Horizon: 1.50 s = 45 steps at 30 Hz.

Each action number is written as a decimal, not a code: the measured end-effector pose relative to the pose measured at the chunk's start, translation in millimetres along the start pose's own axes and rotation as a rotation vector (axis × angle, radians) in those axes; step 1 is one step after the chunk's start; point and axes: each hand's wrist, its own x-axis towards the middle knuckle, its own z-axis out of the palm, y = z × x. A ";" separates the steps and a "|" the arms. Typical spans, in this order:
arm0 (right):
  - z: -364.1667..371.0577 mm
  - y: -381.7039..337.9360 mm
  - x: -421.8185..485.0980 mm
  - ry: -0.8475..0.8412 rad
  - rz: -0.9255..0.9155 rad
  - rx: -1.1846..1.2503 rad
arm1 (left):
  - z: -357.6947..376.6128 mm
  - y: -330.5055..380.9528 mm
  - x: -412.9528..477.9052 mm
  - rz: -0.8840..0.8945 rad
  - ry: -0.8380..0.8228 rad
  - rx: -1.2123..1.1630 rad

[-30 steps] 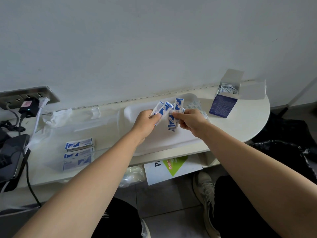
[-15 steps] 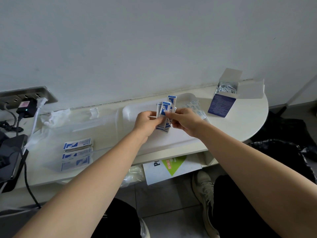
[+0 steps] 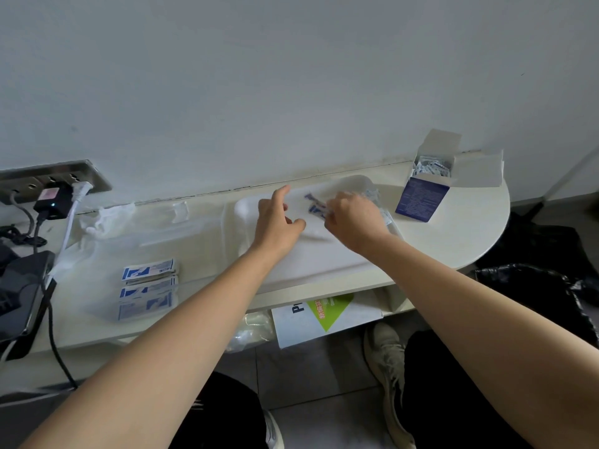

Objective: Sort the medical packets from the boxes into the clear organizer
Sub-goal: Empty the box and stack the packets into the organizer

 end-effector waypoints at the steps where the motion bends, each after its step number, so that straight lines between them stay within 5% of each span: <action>1: 4.0 -0.8 -2.0 -0.044 -0.052 -0.084 | -1.1 -1.6 -0.9 0.052 0.004 0.031; 13: 17.6 13.1 -8.5 -0.231 -0.021 -0.102 | 12.6 -19.8 -3.0 0.103 -0.189 0.362; 26: 10.3 18.8 -10.1 -0.223 0.094 -0.017 | 22.3 -24.3 5.3 0.050 -0.042 0.185; 38: 17.7 22.2 -8.4 -0.243 0.114 0.215 | 18.0 -23.6 1.7 -0.079 -0.117 0.162; 45: 16.3 17.6 -9.1 -0.270 0.149 0.262 | 21.6 -20.9 -1.1 -0.012 -0.153 0.198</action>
